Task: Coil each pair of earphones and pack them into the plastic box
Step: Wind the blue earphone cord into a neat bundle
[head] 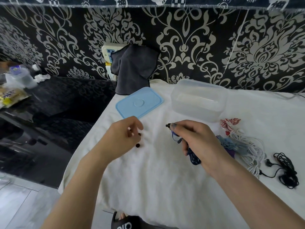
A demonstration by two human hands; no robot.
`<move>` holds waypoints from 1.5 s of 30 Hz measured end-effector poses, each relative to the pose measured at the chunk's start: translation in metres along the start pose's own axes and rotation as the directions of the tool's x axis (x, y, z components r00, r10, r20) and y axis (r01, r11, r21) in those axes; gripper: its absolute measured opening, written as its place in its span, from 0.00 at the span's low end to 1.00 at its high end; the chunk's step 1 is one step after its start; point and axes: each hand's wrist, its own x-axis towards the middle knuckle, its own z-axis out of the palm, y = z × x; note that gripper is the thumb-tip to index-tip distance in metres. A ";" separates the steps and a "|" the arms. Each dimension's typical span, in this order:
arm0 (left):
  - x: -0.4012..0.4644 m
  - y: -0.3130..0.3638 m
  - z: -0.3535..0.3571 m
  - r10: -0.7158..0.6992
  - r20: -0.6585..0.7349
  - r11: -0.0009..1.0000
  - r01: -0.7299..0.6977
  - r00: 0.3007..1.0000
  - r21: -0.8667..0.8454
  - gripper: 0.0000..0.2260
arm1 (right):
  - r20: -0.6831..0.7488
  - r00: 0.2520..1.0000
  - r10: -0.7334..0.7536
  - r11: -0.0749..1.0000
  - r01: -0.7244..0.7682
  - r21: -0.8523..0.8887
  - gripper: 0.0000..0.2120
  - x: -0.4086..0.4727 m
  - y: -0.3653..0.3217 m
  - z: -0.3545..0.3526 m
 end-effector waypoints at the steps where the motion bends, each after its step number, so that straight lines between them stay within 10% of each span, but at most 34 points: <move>1: -0.001 -0.007 -0.001 -0.028 0.002 0.993 0.028 1.000 0.112 0.11 | -0.004 1.000 -0.010 1.000 0.010 -0.005 0.08 0.001 0.000 0.000; 14: 0.003 -0.018 0.019 -0.023 0.077 0.951 -0.002 0.997 0.309 0.05 | -0.023 0.997 -0.077 0.976 0.070 -0.207 0.06 -0.005 -0.003 0.002; 29: -0.005 0.037 0.030 0.239 0.016 0.962 -0.235 0.971 -0.138 0.06 | 0.030 0.992 -0.119 0.988 0.121 -0.099 0.05 -0.005 -0.005 -0.001; 45: -0.006 0.046 0.026 0.230 -0.022 0.959 -0.230 0.973 -0.168 0.06 | 0.006 0.981 -0.194 0.961 0.191 -0.199 0.04 -0.008 -0.007 -0.002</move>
